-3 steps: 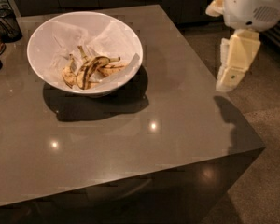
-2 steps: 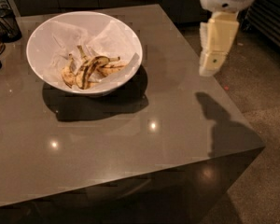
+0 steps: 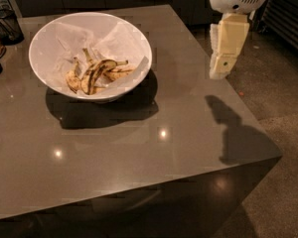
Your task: Pick banana from white bowl
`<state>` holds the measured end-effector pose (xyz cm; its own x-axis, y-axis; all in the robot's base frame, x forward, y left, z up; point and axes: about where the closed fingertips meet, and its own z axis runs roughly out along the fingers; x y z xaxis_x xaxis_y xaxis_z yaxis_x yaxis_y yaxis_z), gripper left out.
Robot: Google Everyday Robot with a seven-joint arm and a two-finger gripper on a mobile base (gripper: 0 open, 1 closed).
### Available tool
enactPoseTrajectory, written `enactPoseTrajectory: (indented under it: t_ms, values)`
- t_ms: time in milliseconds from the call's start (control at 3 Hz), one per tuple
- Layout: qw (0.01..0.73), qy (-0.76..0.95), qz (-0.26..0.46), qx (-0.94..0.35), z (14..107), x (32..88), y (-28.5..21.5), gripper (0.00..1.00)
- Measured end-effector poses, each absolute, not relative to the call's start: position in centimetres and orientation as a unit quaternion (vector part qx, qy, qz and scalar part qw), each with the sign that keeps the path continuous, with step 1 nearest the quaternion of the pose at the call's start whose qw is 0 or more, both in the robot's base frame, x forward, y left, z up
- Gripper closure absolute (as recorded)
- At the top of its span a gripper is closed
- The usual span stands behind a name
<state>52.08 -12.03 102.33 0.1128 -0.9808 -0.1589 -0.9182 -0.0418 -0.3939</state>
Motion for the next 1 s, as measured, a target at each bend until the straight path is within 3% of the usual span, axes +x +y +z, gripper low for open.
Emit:
enactPoseTrajectory:
  t_ms: [1000]
  values:
    - [0.194,0.526,-0.094,-0.823,102.4,58.7,0.2,0.0]
